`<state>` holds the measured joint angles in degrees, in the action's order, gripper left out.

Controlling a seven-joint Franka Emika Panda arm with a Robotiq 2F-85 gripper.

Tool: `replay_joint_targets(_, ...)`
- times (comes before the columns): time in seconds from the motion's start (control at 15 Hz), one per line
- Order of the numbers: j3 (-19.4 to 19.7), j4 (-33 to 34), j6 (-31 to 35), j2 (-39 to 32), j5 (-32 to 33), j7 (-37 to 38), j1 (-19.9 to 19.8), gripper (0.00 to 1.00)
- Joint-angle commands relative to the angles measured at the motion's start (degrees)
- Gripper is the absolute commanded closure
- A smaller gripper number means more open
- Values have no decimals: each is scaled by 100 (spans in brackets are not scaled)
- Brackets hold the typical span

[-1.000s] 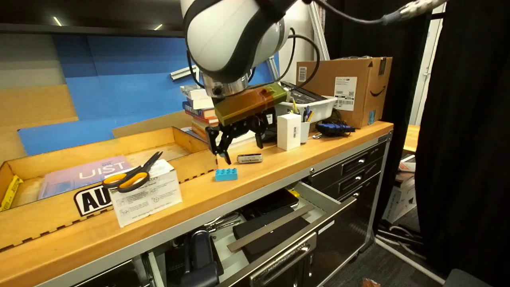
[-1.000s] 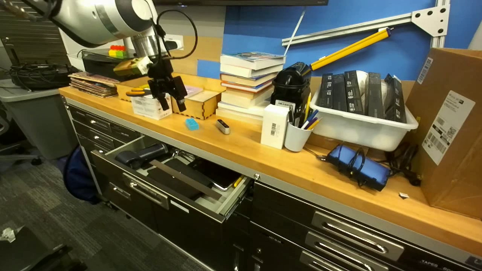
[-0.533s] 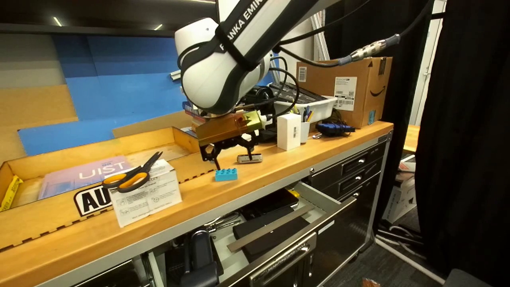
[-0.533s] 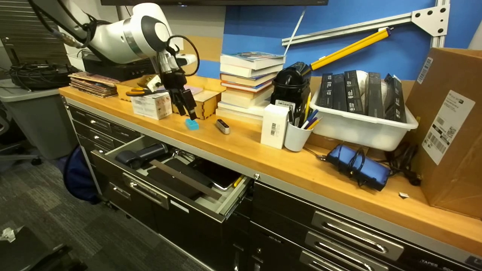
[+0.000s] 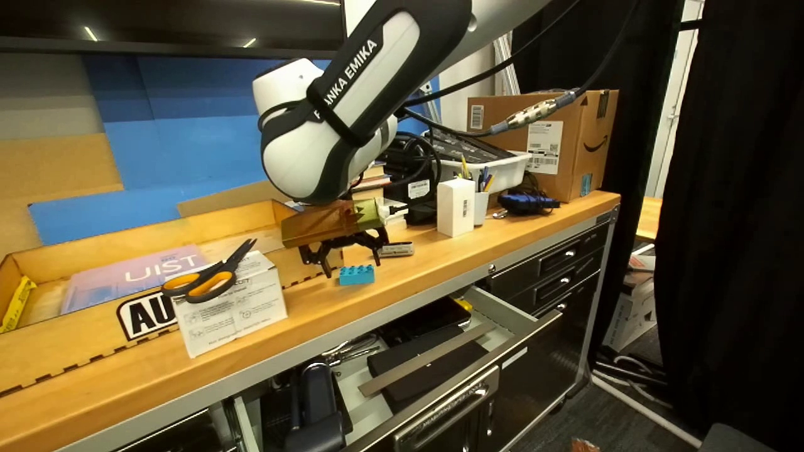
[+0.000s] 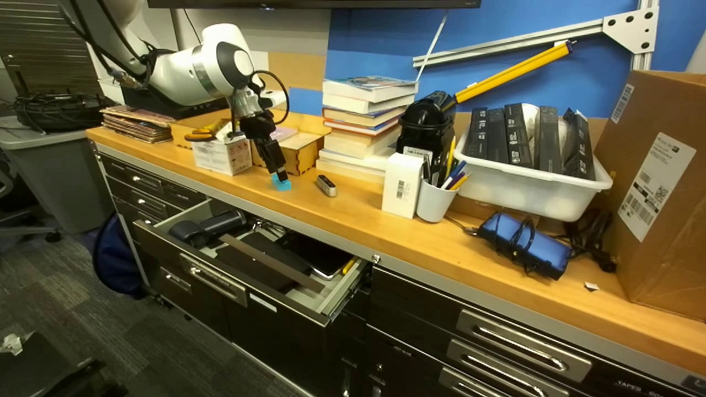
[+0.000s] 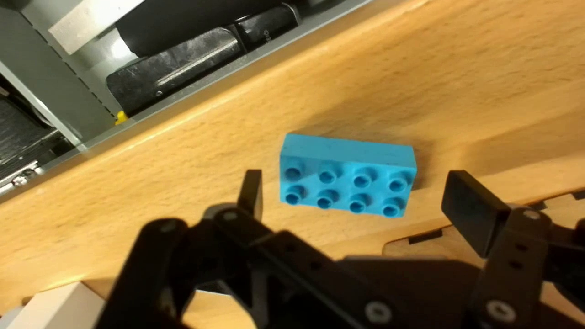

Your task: Pick up the blue block, put it in the drawer and close the drawer.

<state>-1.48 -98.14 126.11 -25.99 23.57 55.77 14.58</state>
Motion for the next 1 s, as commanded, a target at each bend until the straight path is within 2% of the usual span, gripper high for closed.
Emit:
replay_joint_targets(0.0,230,335,-81,-211,69,214,152,0)
replay_joint_targets(0.07,259,333,-78,-233,60,229,151,25)
replay_joint_targets(0.13,283,343,-77,-255,53,233,150,27)
replay_joint_targets(0.33,317,294,-100,-245,9,177,125,51)
replay_joint_targets(0.53,267,42,-162,43,-91,-101,31,53)
replay_joint_targets(0.73,263,-600,-418,638,-178,-504,-163,53)
replay_joint_targets(0.93,283,-1312,-552,1135,-115,-602,-324,53)
